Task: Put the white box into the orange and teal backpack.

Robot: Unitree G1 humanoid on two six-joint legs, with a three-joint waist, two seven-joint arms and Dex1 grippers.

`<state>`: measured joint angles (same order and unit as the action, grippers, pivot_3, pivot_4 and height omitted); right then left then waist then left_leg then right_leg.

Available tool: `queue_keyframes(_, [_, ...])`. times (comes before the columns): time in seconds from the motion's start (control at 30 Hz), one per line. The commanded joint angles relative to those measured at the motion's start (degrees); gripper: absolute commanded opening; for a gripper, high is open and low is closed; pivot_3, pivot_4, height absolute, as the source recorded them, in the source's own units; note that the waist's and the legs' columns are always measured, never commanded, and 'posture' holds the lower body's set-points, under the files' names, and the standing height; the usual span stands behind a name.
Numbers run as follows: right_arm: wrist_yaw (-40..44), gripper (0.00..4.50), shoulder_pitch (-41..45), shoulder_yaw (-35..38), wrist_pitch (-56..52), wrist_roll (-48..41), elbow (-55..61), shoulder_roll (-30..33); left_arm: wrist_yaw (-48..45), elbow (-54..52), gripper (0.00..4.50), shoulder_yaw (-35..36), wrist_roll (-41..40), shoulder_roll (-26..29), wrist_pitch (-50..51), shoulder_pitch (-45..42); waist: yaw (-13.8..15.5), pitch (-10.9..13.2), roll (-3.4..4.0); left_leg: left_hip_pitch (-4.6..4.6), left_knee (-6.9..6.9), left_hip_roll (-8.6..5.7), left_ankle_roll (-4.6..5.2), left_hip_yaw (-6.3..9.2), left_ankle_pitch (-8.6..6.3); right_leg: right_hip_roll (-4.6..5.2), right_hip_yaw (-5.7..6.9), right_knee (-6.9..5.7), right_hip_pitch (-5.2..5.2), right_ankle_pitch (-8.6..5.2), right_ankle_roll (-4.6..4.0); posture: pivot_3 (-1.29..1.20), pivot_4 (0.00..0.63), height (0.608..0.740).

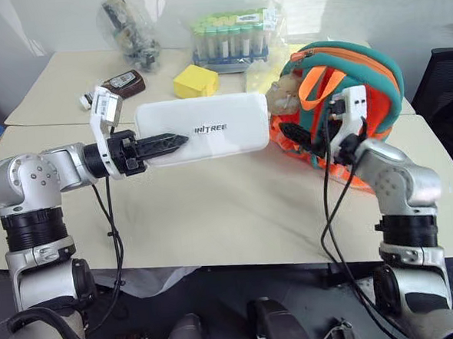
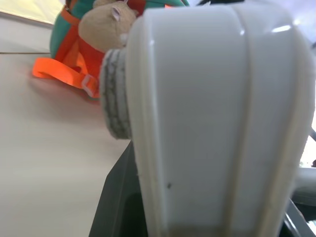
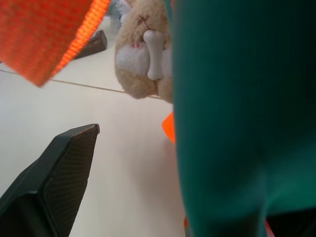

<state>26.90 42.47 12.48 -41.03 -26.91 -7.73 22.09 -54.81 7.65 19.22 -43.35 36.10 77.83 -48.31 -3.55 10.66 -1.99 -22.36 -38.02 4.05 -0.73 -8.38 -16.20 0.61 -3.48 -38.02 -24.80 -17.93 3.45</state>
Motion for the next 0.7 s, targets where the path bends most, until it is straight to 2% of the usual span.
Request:
queue_keyframes(0.03, [1.62,4.11,1.86,0.94,4.51,-0.06,-2.46,0.19,2.00,-2.46,1.26,3.03,-2.25,0.70,-2.12,0.02,-0.02,0.00,0.00,-0.01,0.00,-0.01,0.00,-0.01,0.00,0.01,0.00,0.02,0.00,0.00,0.01,0.00,0.150,0.740])
queue_keyframes(0.2, [7.39,2.60,0.64,0.13,4.42,-2.42,1.65,2.16,4.30,-1.39,1.26,5.12,-1.88,1.99,-4.63,0.68,-0.43,0.01,0.03,-0.01,0.00,0.03,-0.01,-0.01,0.00,-0.02,0.00,-0.02,-0.01,0.01,0.01,0.00,0.150,0.740])
queue_keyframes(0.33, [13.73,1.22,-2.87,-0.76,-2.51,-9.51,12.60,5.30,5.50,4.00,1.26,5.98,-1.18,2.92,-7.72,-2.35,-0.90,0.04,0.06,0.00,0.07,0.06,-0.07,0.01,0.03,-0.04,0.04,-0.03,-0.03,0.00,0.01,0.00,0.150,0.740])
queue_keyframes(0.43, [18.11,0.22,-5.69,-0.94,-8.62,-16.96,21.78,8.49,4.04,6.13,1.26,3.97,-0.04,3.24,-12.76,-4.56,-1.05,0.04,0.07,-0.01,0.07,0.08,-0.09,0.02,0.03,-0.05,0.06,-0.01,-0.02,0.00,0.01,0.00,0.150,0.740])
queue_keyframes(0.47, [19.22,0.03,-6.29,-0.54,-10.44,-19.55,24.32,9.69,3.48,6.59,1.26,3.37,0.02,3.24,-13.95,-5.31,-1.04,0.04,0.06,-0.02,0.07,0.07,-0.09,0.02,0.03,-0.03,0.07,0.00,-0.03,0.00,0.01,0.00,0.150,0.740])
queue_keyframes(0.57, [23.12,0.03,-7.50,2.49,-16.76,-30.10,31.66,15.51,-0.03,8.00,1.26,0.85,0.40,3.35,-17.90,-8.07,-0.93,0.06,0.08,-0.04,0.09,0.07,-0.09,0.01,0.02,-0.05,0.07,0.07,-0.03,0.00,0.01,0.00,0.150,0.740])
queue_keyframes(0.7, [22.10,0.03,-7.67,6.45,-22.05,-40.37,32.89,20.84,-5.58,9.92,1.26,-1.77,0.36,3.77,-21.44,-9.77,-1.09,0.07,0.09,-0.04,0.11,0.07,-0.08,-0.01,0.00,-0.06,0.07,0.15,-0.02,0.00,0.01,0.00,0.150,0.740])
